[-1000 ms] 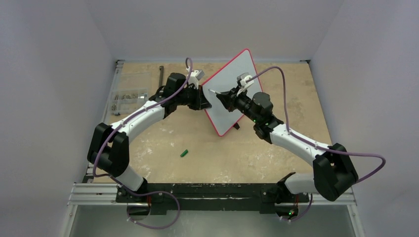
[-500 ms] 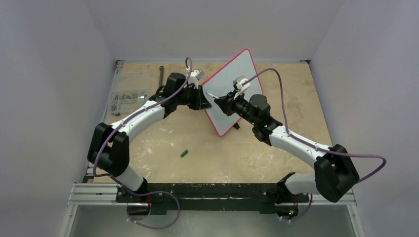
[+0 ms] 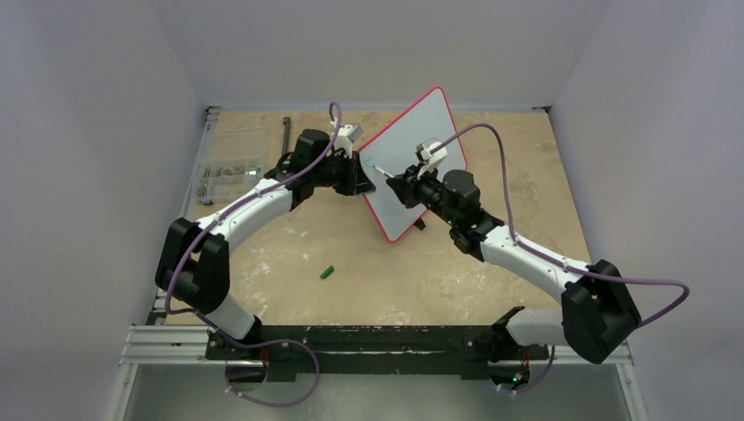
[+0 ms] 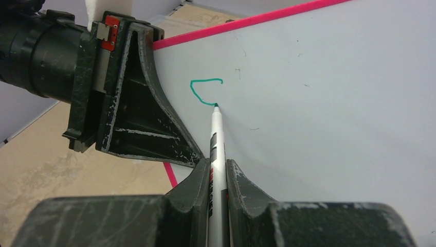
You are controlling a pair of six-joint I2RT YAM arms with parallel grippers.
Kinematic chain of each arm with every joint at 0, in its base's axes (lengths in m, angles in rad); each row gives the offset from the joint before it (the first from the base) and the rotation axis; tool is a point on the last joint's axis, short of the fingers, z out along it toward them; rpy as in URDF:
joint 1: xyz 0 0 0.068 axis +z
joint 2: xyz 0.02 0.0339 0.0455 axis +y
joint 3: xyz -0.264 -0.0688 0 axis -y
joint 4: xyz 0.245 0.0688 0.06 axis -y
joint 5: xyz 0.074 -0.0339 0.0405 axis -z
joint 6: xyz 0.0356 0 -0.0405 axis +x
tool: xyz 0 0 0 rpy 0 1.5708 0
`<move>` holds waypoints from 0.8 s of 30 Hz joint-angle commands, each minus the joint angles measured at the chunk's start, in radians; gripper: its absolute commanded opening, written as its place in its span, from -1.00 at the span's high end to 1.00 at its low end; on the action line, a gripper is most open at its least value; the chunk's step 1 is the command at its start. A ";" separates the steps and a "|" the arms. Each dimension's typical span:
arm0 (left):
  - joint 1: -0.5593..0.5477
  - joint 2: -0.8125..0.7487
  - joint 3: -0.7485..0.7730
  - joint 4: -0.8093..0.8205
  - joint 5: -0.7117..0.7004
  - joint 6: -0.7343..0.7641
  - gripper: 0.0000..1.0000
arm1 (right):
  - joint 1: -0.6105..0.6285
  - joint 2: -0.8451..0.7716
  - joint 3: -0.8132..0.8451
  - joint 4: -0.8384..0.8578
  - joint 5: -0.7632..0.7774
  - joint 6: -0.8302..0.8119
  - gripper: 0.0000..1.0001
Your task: Write a sentence on the whiteboard
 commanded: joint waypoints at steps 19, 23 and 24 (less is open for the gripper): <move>-0.013 0.032 0.011 -0.093 0.005 0.068 1.00 | 0.011 -0.017 0.005 -0.123 0.014 0.005 1.00; -0.012 0.029 0.009 -0.092 0.001 0.068 1.00 | 0.023 -0.042 -0.008 -0.151 -0.010 0.019 1.00; -0.013 0.029 0.009 -0.092 0.000 0.068 1.00 | 0.025 -0.048 -0.010 -0.157 -0.015 0.023 1.00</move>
